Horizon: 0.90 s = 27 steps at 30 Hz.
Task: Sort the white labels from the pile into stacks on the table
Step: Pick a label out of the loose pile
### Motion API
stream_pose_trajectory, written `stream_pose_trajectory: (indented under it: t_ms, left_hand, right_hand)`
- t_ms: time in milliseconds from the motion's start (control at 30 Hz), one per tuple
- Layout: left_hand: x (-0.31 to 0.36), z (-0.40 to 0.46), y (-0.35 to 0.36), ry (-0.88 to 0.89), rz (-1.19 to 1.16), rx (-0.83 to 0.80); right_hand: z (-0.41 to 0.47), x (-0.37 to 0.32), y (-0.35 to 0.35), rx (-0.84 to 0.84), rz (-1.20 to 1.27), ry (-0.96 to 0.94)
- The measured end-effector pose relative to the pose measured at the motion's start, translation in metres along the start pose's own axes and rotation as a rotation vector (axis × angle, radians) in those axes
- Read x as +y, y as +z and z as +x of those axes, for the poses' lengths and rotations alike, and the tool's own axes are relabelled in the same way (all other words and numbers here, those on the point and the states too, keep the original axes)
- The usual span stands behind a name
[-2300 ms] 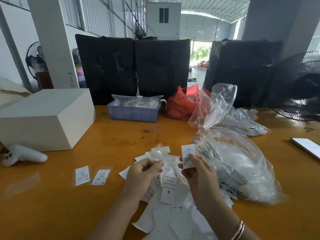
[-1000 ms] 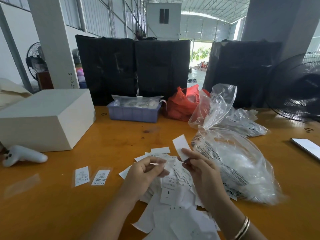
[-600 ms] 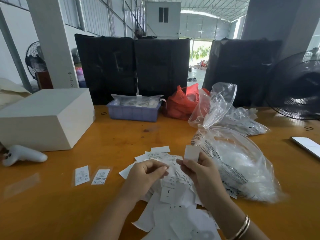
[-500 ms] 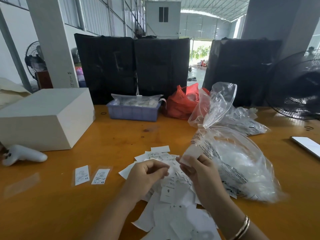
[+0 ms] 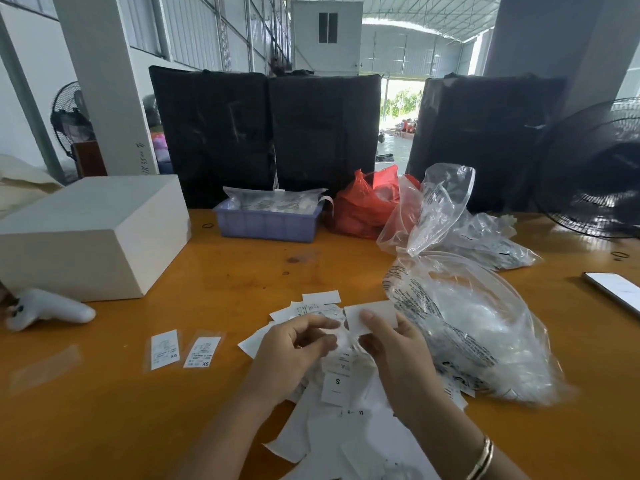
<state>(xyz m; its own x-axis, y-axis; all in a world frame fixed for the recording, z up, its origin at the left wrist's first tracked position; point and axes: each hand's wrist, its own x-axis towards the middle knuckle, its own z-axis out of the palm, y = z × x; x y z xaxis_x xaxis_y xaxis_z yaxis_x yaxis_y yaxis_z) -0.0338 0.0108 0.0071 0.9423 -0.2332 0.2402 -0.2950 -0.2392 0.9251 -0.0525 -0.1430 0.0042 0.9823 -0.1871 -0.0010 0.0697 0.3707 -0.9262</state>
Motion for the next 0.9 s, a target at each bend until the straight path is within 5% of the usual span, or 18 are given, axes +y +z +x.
stream_pose_trajectory:
  t_ms: [400, 900]
  left_hand:
    - [-0.005, 0.001, 0.002, 0.027, 0.030, 0.020]
    - [-0.002, 0.002, -0.003, -0.028, -0.137, 0.060]
  right_hand:
    - [-0.006, 0.000, 0.007, 0.069, -0.120, -0.047]
    - [0.002, -0.014, -0.009, -0.070, -0.396, -0.105]
